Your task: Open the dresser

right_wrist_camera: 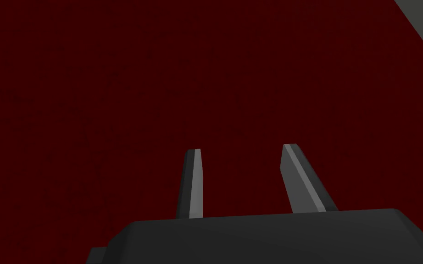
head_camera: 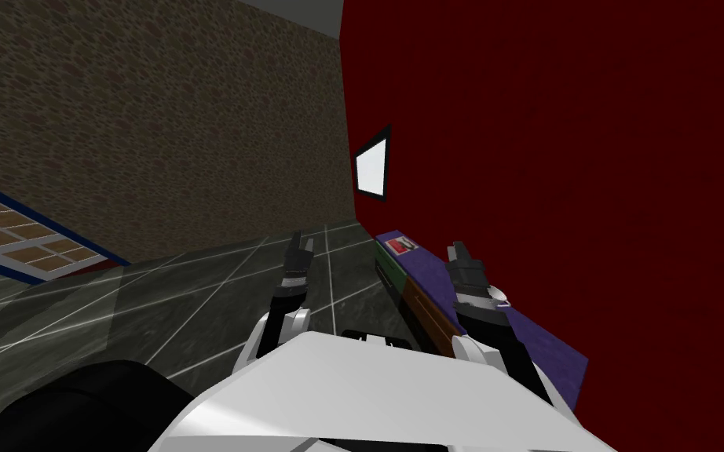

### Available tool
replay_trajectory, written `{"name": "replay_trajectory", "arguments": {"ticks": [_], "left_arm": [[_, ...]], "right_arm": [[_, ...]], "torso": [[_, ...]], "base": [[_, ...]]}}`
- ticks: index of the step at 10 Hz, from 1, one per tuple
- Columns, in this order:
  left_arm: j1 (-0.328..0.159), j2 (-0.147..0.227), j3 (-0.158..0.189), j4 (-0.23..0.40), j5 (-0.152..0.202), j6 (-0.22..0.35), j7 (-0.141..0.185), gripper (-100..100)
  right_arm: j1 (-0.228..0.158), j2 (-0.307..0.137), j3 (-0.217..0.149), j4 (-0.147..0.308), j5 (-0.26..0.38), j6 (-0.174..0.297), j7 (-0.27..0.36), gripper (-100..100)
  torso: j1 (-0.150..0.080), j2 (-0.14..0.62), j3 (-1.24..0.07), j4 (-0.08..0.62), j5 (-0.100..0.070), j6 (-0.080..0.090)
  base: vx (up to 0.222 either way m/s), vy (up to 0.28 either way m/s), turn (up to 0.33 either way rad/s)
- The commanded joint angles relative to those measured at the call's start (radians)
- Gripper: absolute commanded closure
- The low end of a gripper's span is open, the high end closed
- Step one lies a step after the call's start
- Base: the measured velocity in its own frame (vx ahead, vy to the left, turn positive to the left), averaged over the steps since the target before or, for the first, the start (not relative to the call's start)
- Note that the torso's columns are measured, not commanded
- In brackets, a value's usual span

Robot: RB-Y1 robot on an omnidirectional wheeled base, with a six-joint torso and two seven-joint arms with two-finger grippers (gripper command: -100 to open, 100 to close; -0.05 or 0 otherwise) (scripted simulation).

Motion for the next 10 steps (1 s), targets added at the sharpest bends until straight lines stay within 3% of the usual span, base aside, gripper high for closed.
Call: {"name": "replay_trajectory", "arguments": {"ticks": [1, 2, 4, 10], "left_arm": [[0.0, 0.0, 0.0, 0.0, 0.0, 0.0, 0.0, 0], [0.0, 0.0, 0.0, 0.0, 0.0, 0.0, 0.0, 0], [0.0, 0.0, 0.0, 0.0, 0.0, 0.0, 0.0, 0], [0.0, 0.0, 0.0, 0.0, 0.0, 0.0, 0.0, 0]], "right_arm": [[0.0, 0.0, 0.0, 0.0, 0.0, 0.0, 0.0, 0], [0.001, -0.032, -0.001, 0.018, 0.012, 0.004, 0.027, -100], [0.003, -0.058, -0.003, 0.042, 0.031, 0.011, 0.068, -100], [0.012, -0.114, -0.009, 0.13, 0.106, 0.035, 0.221, -100]], "torso": [[0.0, 0.074, -0.148, 0.074, 0.0, 0.0], [0.0, 0.148, -0.295, 0.148, 0.0, 0.0], [0.0, 0.189, -0.384, 0.19, 0.0, 0.0], [0.0, 0.195, -0.389, 0.195, 0.0, 0.0]], "base": [[0.0, 0.0, 0.0], [0.019, 0.007, 0.095], [0.029, 0.004, 0.094], [0.039, 0.005, 0.115]]}}
